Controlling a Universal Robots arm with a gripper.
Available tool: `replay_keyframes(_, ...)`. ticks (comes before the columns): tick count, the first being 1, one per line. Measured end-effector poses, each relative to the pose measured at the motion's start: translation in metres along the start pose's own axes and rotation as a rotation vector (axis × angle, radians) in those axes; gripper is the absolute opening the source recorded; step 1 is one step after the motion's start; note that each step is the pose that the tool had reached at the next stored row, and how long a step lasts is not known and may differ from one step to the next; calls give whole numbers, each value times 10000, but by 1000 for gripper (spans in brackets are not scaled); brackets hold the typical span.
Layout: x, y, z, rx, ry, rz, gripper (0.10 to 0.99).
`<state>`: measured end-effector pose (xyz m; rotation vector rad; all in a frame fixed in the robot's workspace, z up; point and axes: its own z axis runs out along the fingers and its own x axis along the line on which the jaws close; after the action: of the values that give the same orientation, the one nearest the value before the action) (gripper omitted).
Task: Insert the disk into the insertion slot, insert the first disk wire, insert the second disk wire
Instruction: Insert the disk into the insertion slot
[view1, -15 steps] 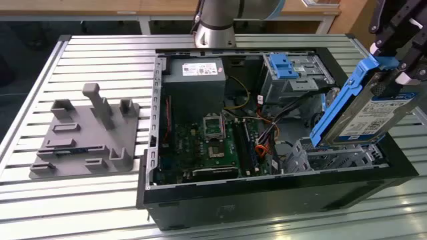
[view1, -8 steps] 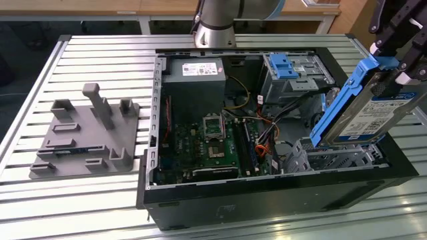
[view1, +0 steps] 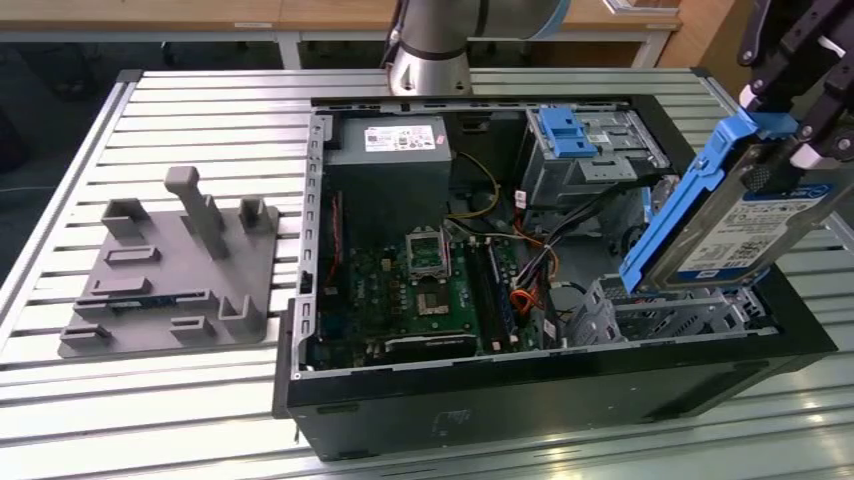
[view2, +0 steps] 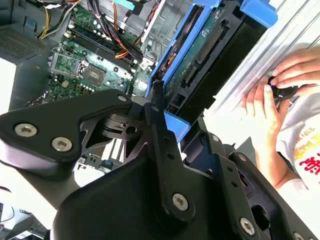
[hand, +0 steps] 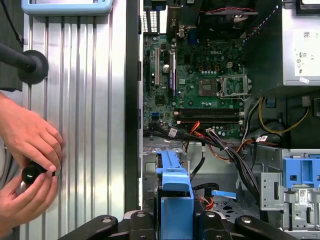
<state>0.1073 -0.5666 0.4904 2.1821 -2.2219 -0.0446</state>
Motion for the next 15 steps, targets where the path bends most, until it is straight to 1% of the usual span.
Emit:
replay_keyframes(2,3,0,0,-1,-79,-3,365)
replay_keyframes(3,5,0,-1,-3,-138,-5,365)
replay_keyframes(5,11,0,0,-6,-298,-12,365)
replay_keyframes(9,26,0,0,-12,-698,-27,365)
replay_keyframes(10,30,-1,0,-14,-786,-31,365)
replay_keyframes(11,33,-1,1,-15,-827,-33,365)
replay_keyframes(15,34,-1,0,-15,-831,-32,365)
